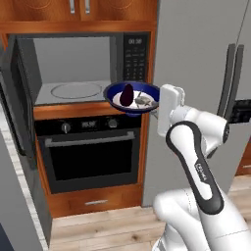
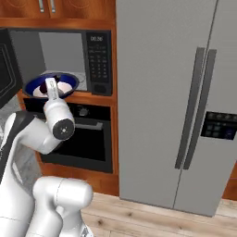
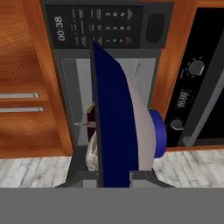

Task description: The microwave is finished heating the fish and eggplant. Take the bowl containing the food and place it on the dining counter.

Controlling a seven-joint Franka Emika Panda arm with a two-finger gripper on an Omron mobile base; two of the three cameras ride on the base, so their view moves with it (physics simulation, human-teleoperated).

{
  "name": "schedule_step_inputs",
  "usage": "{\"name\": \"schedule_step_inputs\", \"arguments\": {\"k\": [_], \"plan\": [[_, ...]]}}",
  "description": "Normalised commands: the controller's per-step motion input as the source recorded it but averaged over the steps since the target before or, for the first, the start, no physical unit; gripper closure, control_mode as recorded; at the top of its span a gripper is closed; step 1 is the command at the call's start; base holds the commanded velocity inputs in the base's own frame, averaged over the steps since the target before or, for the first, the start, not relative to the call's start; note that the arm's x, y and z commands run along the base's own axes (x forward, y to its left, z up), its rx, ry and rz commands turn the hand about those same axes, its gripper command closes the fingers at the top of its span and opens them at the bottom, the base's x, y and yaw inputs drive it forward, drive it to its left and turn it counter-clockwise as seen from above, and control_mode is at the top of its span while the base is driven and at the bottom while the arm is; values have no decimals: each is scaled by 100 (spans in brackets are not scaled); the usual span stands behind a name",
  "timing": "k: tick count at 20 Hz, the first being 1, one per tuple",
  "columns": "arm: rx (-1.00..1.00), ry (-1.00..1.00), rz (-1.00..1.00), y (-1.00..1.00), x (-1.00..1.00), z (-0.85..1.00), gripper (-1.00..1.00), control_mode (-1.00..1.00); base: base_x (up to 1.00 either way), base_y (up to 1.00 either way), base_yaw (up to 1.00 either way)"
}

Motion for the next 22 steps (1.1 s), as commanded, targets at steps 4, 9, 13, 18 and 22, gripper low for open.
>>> {"name": "schedule_step_inputs", "arguments": {"k": [4,9,13,18,22], "plan": [[0,0,0,0,0,0,100,100,-58,-75,61],[0,0,0,0,0,0,100,100,-59,-18,91],[0,0,0,0,0,0,100,100,-46,-1,100],[0,0,0,0,0,0,100,100,-58,-14,99],[0,0,0,0,0,0,100,100,-67,-24,96]]}}
